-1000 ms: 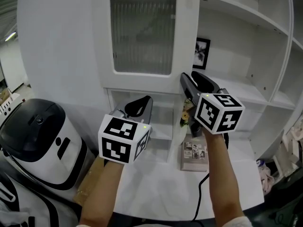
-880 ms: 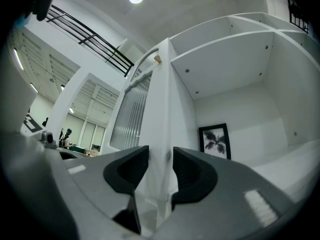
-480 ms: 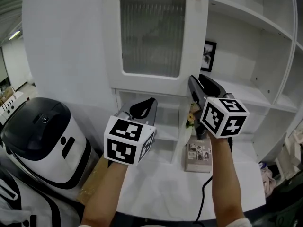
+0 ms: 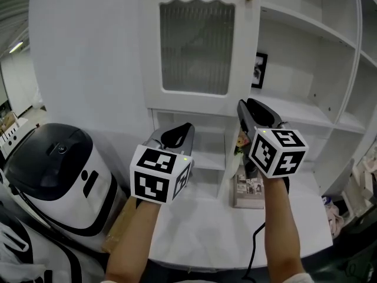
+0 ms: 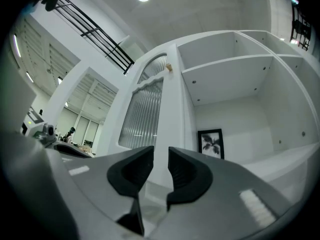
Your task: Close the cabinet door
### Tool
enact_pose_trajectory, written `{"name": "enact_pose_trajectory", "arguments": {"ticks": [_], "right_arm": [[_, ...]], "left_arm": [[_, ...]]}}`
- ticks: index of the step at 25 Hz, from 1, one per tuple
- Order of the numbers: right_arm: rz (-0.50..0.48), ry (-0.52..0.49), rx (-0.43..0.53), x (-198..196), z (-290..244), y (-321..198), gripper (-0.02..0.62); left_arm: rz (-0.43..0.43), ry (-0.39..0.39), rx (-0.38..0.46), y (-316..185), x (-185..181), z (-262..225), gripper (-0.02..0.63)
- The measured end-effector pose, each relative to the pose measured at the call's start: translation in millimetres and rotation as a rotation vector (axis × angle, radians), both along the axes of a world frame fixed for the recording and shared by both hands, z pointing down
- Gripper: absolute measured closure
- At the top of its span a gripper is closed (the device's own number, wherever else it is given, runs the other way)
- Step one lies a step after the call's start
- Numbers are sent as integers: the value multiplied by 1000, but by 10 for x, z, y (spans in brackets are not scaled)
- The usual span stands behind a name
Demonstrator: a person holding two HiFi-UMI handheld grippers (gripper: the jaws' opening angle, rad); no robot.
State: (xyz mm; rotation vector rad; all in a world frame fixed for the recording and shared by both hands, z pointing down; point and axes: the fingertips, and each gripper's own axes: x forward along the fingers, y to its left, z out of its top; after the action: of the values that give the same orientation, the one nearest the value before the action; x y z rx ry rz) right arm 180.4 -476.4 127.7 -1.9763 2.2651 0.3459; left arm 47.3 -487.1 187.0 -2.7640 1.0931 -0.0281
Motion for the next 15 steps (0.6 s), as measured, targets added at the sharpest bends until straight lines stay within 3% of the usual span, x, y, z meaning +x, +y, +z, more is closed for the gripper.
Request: {"name": "enact_pose_trajectory", "arguments": {"ticks": [15], "right_arm": [[-2, -19, -65, -578, 438, 546, 555]], "left_arm": [[3, -28, -46, 331, -487, 258, 604]]}}
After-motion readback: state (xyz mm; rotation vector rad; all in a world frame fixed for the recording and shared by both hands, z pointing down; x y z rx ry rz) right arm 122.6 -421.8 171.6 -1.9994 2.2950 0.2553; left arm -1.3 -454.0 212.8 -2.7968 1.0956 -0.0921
